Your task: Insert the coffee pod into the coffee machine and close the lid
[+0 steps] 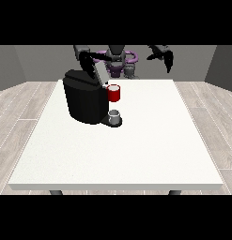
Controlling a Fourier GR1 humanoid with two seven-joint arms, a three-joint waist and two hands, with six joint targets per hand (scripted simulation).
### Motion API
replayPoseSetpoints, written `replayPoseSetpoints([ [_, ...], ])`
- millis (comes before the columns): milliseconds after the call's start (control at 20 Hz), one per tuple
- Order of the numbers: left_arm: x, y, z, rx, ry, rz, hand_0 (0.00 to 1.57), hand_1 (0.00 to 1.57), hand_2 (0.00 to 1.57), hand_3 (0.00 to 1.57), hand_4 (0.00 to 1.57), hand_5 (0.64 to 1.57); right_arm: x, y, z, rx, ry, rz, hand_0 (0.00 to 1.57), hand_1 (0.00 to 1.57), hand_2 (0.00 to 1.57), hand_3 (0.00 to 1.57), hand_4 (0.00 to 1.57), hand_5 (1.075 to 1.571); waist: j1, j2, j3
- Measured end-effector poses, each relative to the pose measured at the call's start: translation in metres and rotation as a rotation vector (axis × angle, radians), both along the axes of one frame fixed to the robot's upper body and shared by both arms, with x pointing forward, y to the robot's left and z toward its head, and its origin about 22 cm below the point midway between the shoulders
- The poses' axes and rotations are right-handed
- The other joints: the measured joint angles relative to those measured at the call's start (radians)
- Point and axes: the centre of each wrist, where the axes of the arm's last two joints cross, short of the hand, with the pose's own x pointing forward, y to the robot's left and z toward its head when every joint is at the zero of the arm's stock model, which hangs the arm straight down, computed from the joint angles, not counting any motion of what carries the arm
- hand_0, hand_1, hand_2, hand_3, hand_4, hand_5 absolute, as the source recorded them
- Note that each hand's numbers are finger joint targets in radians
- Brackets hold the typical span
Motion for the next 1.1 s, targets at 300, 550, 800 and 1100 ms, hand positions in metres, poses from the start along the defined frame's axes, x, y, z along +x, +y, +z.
replayPoseSetpoints([
  [300, 0.002, -0.006, 0.013, 0.016, -0.025, 0.007, 0.00, 0.00, 0.00, 0.00, 0.35, 1.571, 0.009, 0.007, 0.021, -0.059, -0.059, 0.005, 0.00, 0.00, 0.00, 0.00, 0.04, 1.571, 0.013, 0.036, 0.0010],
  [550, 0.004, -0.008, 0.015, 0.027, -0.028, 0.002, 0.00, 0.00, 0.00, 0.00, 0.37, 1.571, 0.018, 0.013, 0.044, -0.110, -0.040, -0.010, 0.00, 0.00, 0.00, 0.00, 0.00, 1.571, 0.028, 0.061, 0.0072],
  [800, 0.007, -0.016, 0.020, 0.037, -0.032, -0.025, 0.00, 0.00, 0.00, 0.00, 0.36, 1.571, 0.018, 0.019, 0.052, -0.150, -0.043, -0.041, 0.00, 0.00, 0.00, 0.00, 0.00, 1.571, 0.039, 0.073, 0.0105],
  [1100, 0.013, -0.024, 0.026, 0.050, -0.052, -0.073, 0.00, 0.00, 0.00, 0.00, 0.34, 1.571, 0.021, 0.014, 0.077, -0.257, -0.047, -0.111, 0.00, 0.00, 0.00, 0.00, 0.30, 1.571, 0.083, 0.107, 0.0191],
])
